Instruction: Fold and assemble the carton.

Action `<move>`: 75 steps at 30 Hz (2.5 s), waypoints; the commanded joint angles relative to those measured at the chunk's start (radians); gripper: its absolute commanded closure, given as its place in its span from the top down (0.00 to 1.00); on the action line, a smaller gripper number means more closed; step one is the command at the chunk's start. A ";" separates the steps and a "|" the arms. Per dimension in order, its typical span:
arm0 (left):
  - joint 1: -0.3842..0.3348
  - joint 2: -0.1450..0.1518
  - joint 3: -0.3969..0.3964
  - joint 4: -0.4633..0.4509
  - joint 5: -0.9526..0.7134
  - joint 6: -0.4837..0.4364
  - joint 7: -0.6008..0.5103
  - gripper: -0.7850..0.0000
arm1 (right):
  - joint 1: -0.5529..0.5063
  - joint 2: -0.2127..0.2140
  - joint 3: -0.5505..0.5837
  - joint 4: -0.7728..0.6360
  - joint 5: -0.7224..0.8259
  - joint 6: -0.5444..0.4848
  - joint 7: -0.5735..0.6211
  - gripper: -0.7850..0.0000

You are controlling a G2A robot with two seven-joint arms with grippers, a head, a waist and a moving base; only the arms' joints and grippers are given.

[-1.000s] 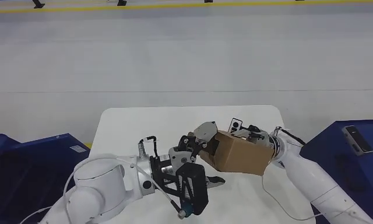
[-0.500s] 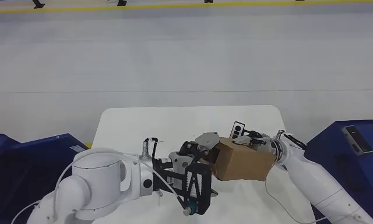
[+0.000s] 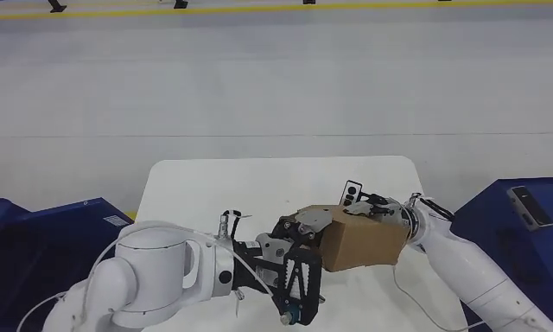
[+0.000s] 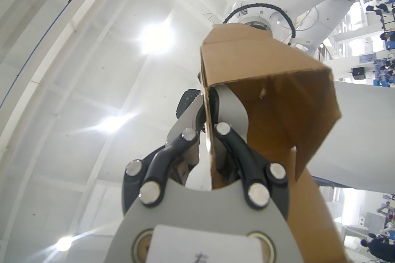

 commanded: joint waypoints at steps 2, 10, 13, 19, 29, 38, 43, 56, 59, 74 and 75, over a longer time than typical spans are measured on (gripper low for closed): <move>0.008 0.002 0.011 0.000 -0.007 0.003 -0.006 1.00 | 0.002 0.000 -0.002 0.003 0.002 -0.001 0.001 0.00; 0.020 0.003 0.040 0.000 -0.003 0.008 0.007 1.00 | 0.008 0.000 -0.009 0.007 0.013 -0.004 0.004 0.00; 0.017 0.001 0.044 0.004 0.016 0.015 0.039 1.00 | 0.010 0.000 -0.013 0.007 0.021 -0.005 0.005 0.00; 0.015 -0.004 0.053 0.017 0.069 0.033 0.112 1.00 | 0.014 0.001 -0.023 0.008 0.034 -0.007 0.007 0.00; 0.002 0.003 -0.050 0.000 0.138 0.014 0.217 1.00 | 0.018 0.004 -0.037 0.013 0.082 -0.013 0.014 0.00; -0.016 0.005 -0.100 0.000 0.167 -0.013 0.278 1.00 | 0.018 0.004 -0.044 0.009 0.095 -0.006 0.006 0.00; 0.007 0.014 -0.135 0.000 0.137 -0.031 0.246 0.50 | 0.002 0.001 -0.030 -0.020 0.099 -0.005 -0.037 0.00; -0.070 0.035 -0.123 0.000 0.023 -0.115 0.059 0.42 | -0.051 -0.003 0.028 -0.058 0.059 0.026 -0.047 0.00; -0.092 0.033 -0.101 0.000 0.020 -0.096 0.050 0.43 | -0.061 -0.006 0.035 -0.063 0.052 0.028 -0.043 0.00; -0.132 0.034 -0.043 0.000 -0.014 -0.027 0.006 0.42 | -0.090 -0.017 0.078 -0.077 0.026 0.046 -0.046 0.00; -0.130 0.035 -0.048 0.000 -0.024 -0.028 0.013 0.41 | -0.091 -0.018 0.081 -0.077 0.025 0.048 -0.048 0.00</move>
